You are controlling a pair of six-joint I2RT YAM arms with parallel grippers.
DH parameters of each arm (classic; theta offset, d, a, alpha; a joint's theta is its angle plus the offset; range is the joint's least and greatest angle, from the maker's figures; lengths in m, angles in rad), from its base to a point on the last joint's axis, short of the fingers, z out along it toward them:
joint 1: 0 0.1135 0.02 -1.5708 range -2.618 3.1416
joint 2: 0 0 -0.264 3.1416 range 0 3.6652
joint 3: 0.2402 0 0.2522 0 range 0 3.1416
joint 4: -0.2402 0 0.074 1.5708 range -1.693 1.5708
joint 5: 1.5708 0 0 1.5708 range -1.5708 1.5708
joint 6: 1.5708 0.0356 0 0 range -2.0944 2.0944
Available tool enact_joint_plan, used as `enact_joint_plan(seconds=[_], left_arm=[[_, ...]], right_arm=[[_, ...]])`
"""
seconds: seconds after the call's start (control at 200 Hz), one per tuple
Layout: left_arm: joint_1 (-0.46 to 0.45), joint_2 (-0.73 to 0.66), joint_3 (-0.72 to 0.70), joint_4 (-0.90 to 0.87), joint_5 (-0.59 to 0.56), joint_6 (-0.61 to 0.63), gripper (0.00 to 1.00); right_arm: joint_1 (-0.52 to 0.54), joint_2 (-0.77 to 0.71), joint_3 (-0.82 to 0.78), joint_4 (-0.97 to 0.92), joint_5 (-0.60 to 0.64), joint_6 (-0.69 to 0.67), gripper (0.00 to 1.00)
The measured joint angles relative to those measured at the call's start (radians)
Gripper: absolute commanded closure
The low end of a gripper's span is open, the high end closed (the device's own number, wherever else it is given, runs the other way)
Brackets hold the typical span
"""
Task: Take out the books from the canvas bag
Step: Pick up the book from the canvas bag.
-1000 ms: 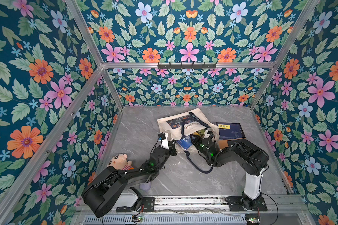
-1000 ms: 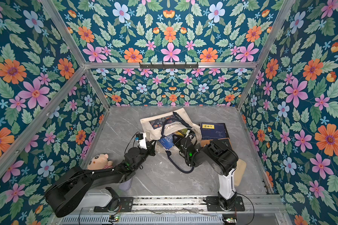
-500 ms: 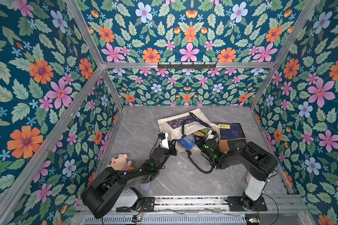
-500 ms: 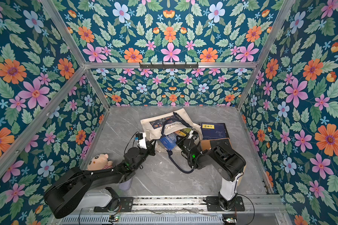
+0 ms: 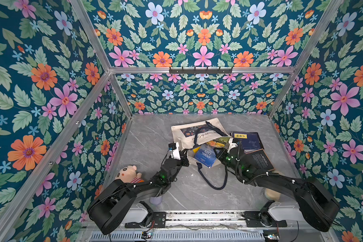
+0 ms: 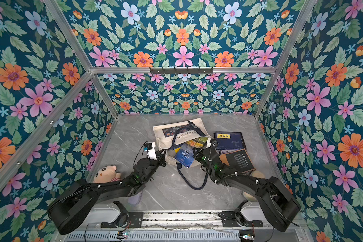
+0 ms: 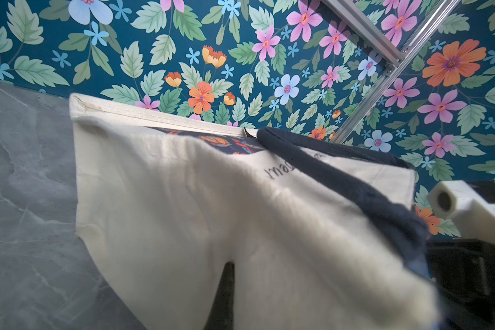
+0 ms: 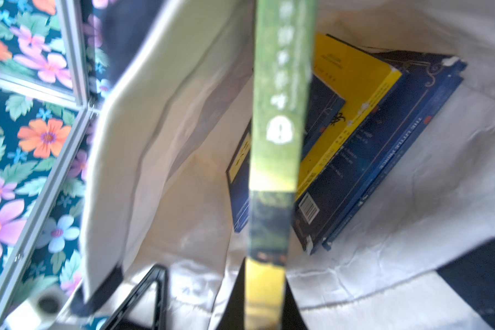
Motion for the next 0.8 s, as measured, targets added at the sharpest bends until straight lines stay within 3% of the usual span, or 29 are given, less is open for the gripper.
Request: enact_joint_plan(seconds=[0.23,0.615,0.8], left_arm=[[0.0,-0.041,-0.008,-0.035,-0.063,-0.007,1.0],[0.0,-0.122,-0.047,-0.093,-0.245,-0.03,1.0],[0.0,-0.102,-0.023,-0.113,-0.274,-0.038,1.0]], right_arm=[[-0.002,-0.075,0.117,-0.224,-0.115,-0.143,1.0],[-0.034,0.069,0.336,-0.39,-0.331,-0.264,1.0],[-0.034,-0.026,0.355,-0.441,-0.391,-0.318,1.0]])
